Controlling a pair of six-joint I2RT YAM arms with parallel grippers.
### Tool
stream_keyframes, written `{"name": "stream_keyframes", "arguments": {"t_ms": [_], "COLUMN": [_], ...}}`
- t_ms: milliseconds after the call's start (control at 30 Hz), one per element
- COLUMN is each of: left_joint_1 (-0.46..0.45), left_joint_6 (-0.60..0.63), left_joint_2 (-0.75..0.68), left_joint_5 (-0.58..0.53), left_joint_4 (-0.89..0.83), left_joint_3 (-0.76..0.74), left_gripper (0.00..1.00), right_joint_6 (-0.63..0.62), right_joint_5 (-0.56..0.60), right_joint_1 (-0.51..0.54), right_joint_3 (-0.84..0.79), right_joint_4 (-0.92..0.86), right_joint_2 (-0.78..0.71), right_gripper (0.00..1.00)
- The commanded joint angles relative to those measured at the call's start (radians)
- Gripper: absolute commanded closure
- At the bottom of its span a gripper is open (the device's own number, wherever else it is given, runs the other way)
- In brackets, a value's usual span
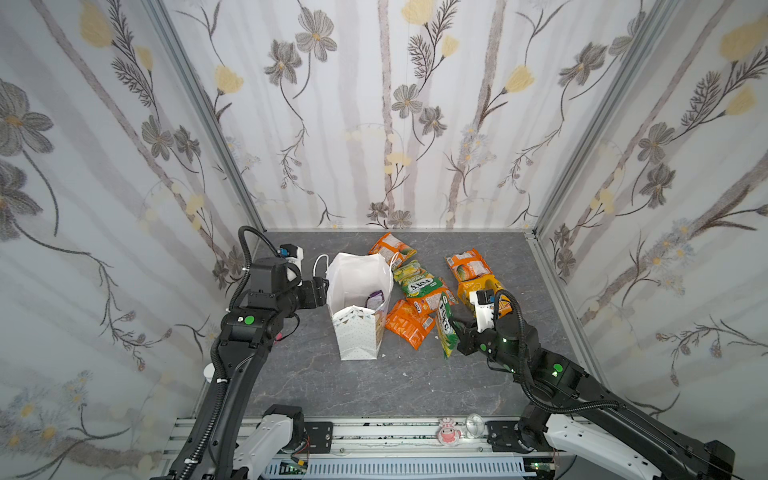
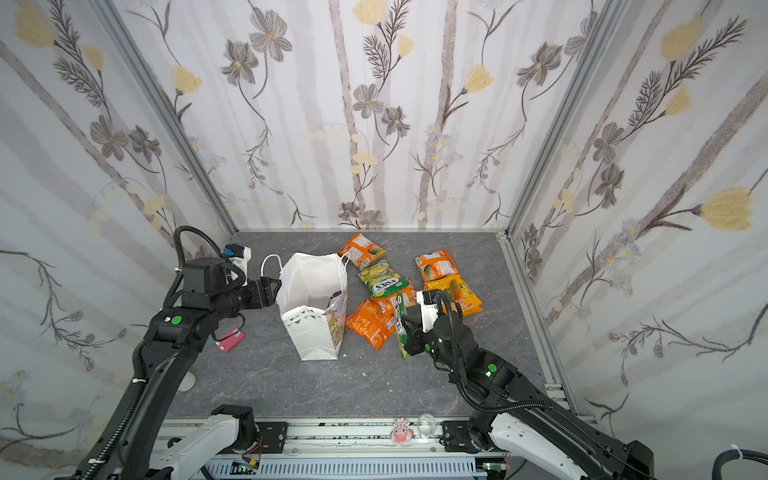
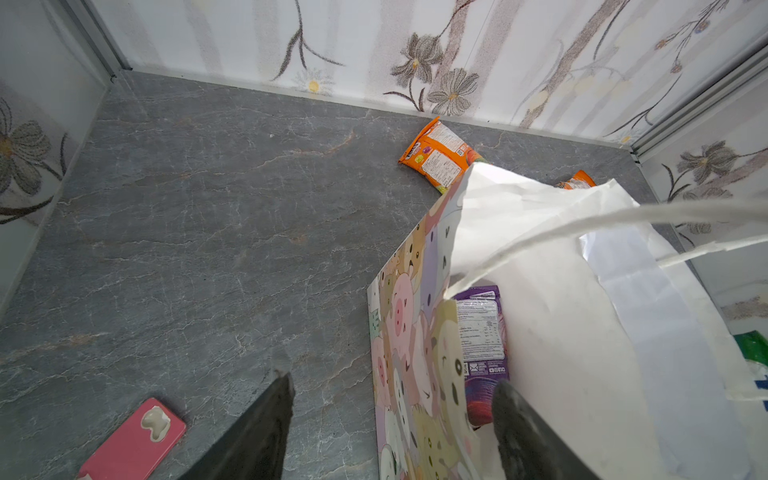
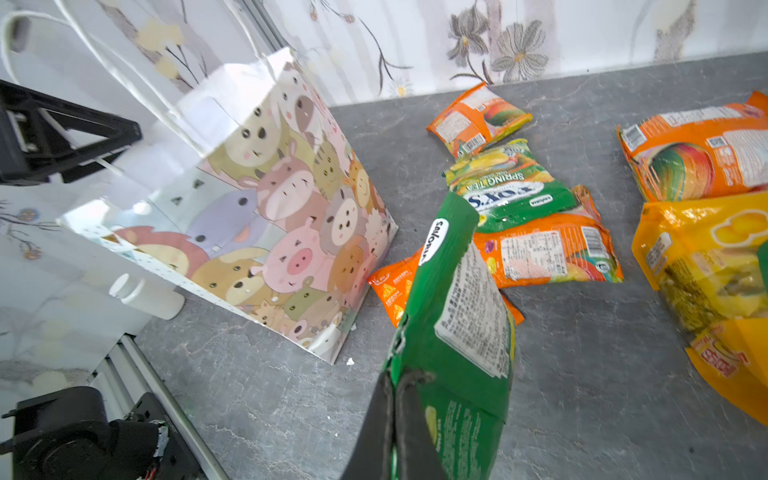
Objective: Place the snacks into the paper bag
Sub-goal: 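Lift the green packet with the right gripper and carry it over the bag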
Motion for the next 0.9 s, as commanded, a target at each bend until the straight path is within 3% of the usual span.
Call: {"name": "stream_keyframes", "arguments": {"t_ms": [0,400,700,867], "left_joint_1": [-0.001,-0.001,-0.001,0.0], "left_joint_6": [0.006,0.005,0.004,0.003], "left_joint_2": [-0.002,-0.025,-0.023,-0.023], "left_joint_5": [0.009,0.007,0.01,0.012], "left_joint_4": [0.016,0.014,0.016,0.018], "left_joint_3": [0.003,-0.009,-0.015,-0.017], "left_gripper": [0.24,0.22,0.22,0.23], "right_joint_6": [-0.045,-0.138,-0.218,-0.243], "right_joint_5": [-0.049,-0.199,-0.197,-0.256], "right_joint_1": [0.002,0.007,0.061,0.096], "right_joint_3": [0.056,0.272,0.476,0.6], "right_joint_4": [0.062,0.098,0.022,-0.018], "right_joint_2": [0.028,0.151,0.229,0.294], "right_gripper": [1.0,1.0,1.0,1.0]}}
